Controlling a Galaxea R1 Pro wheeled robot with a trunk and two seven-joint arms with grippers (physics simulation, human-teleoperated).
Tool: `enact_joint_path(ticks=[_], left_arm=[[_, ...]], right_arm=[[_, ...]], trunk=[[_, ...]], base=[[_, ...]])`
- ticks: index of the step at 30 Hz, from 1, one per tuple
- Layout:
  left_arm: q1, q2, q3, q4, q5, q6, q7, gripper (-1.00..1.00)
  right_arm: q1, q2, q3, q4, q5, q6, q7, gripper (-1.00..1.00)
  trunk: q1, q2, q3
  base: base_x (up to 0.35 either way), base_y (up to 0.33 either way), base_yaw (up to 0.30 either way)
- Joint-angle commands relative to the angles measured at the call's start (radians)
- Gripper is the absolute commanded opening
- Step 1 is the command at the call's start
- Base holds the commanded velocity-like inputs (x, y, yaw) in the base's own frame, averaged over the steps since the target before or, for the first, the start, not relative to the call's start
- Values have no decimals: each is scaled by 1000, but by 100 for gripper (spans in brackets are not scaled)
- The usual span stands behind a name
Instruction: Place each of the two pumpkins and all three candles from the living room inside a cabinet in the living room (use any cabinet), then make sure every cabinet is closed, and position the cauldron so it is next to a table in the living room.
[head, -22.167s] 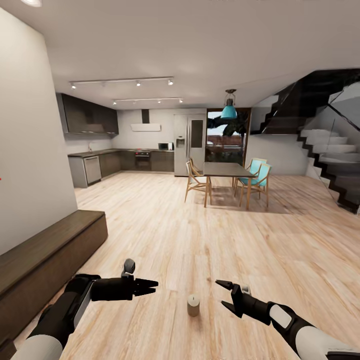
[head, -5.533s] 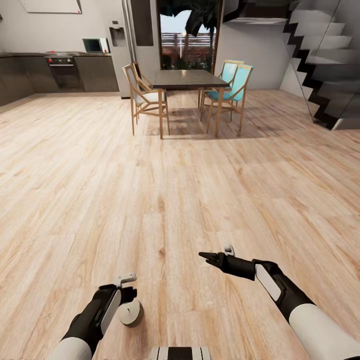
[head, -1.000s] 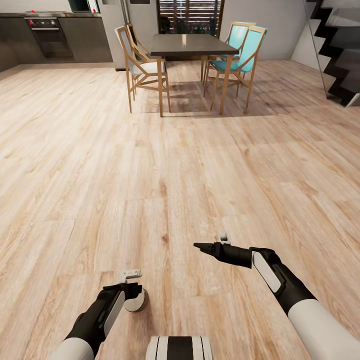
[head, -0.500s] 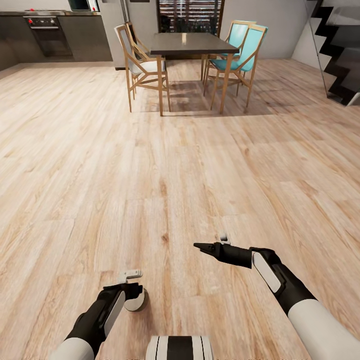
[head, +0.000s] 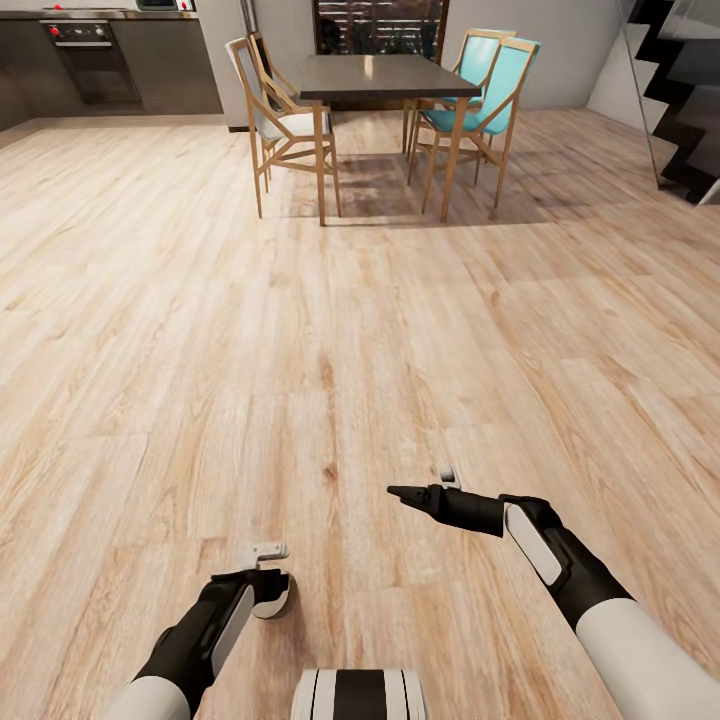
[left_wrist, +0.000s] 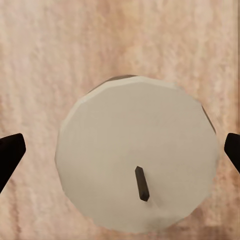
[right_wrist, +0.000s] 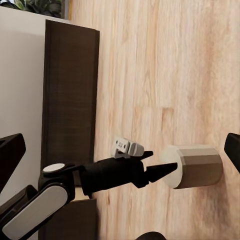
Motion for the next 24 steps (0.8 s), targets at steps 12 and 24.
enact_joint_path(ticks=[12,24], left_arm=[[0,-1,-6,-1,11,4,9,100],[0,-2,-6,-1,11,-1,9,100]], right_arm=[[-1,-1,2,0,-7,5,-6,100],[-1,-1,2,-2,-7,4,-27,100]], trunk=[[0,0,-1],[2,-1,-16]], base=[[0,0,0],[0,0,0]])
